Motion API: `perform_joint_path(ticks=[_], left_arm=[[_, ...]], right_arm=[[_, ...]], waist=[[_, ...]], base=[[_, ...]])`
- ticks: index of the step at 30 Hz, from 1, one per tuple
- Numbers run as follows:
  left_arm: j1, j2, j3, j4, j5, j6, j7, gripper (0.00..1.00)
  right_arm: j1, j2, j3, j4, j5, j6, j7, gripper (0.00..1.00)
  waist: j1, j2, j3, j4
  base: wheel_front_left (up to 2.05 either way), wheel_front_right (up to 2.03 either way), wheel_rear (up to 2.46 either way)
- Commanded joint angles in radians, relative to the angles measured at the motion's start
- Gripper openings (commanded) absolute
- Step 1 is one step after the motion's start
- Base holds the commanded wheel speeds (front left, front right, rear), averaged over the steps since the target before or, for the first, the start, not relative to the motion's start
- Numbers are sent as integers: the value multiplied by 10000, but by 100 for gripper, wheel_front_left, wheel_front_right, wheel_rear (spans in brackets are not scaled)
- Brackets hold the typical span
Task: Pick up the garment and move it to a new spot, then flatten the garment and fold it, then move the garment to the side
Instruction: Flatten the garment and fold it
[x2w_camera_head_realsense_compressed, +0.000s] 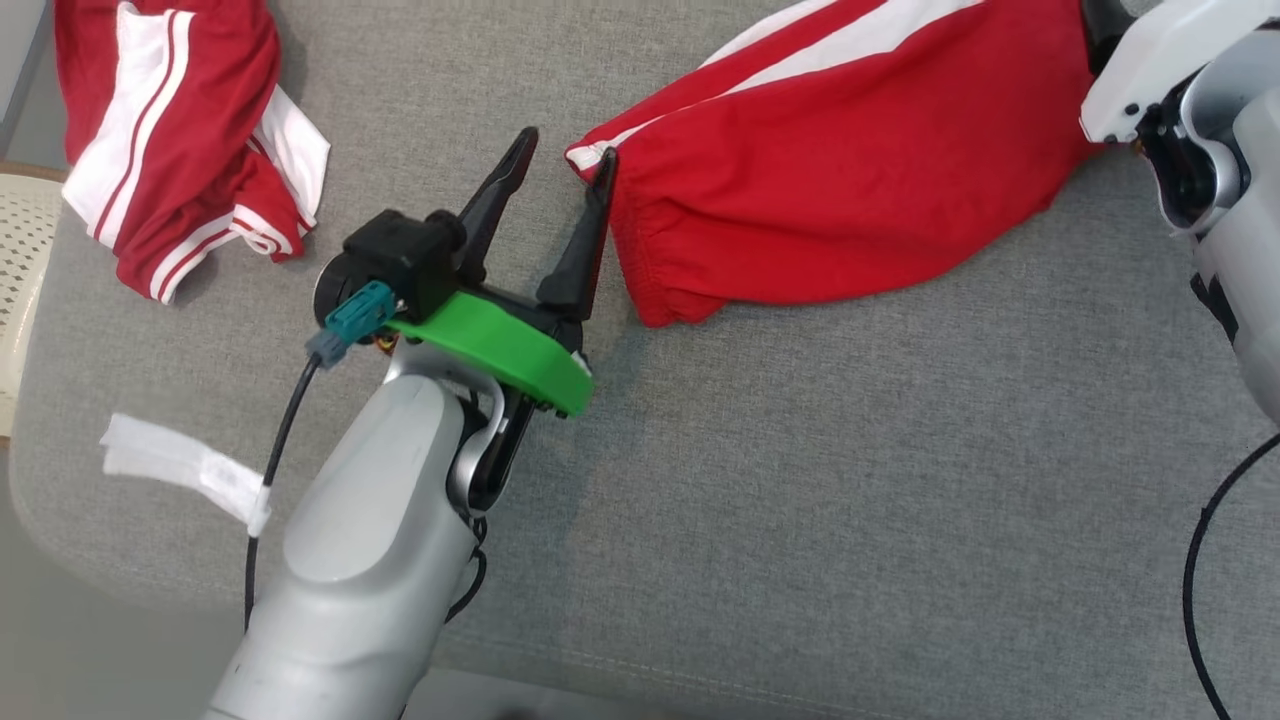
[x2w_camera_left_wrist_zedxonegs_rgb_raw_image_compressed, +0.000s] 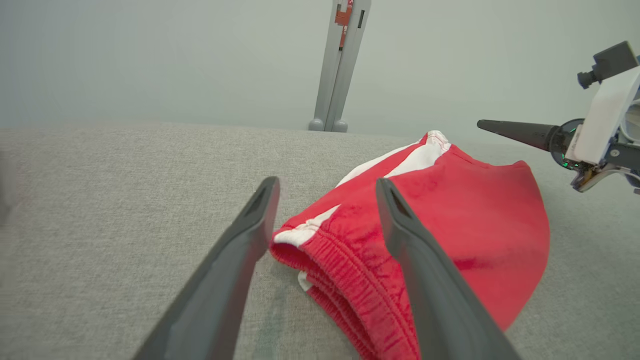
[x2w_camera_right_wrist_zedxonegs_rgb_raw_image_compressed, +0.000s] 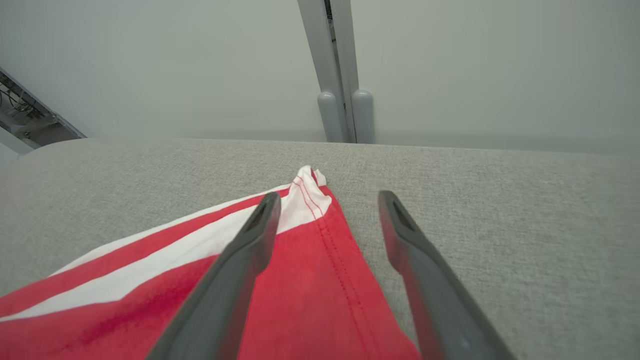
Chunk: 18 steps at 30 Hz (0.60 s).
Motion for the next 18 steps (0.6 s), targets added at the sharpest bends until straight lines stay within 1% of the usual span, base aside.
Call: perform_joint_path(ticks=[1, 5, 9, 12, 15, 18], left_arm=[[374, 32, 303, -180, 223, -20, -1, 100], [1260, 53, 1316, -834, 752, -20, -2, 100], [2166, 45, 2428, -1589, 1221, 7, -2, 100], [2723, 34, 3083, -2073, 1574, 46, -2, 100], [3392, 22, 3835, -2669, 1555, 98, -2, 100], [3740, 25, 4101, -2974, 1641, 159, -2, 100]], right_arm=[[283, -86, 105, 40, 119, 1, -75, 100], [674, -299, 503, 44, 196, 1, -85, 100], [979, -506, 736, 181, 366, 1, -21, 100], [1080, -607, 829, 388, 459, 1, 7, 100], [1184, -655, 998, 750, 445, 1, 106, 100], [1228, -570, 1054, 891, 566, 1, 161, 100]], waist=[[0, -1, -225, 28], [0, -1, -394, 120], [0, -1, -447, 264], [0, -1, -435, 375], [0, -1, -439, 488], [0, -1, -444, 550]], base=[[0, 0, 0], [0, 0, 0], [0, 0, 0], [0, 0, 0], [0, 0, 0], [0, 0, 0]])
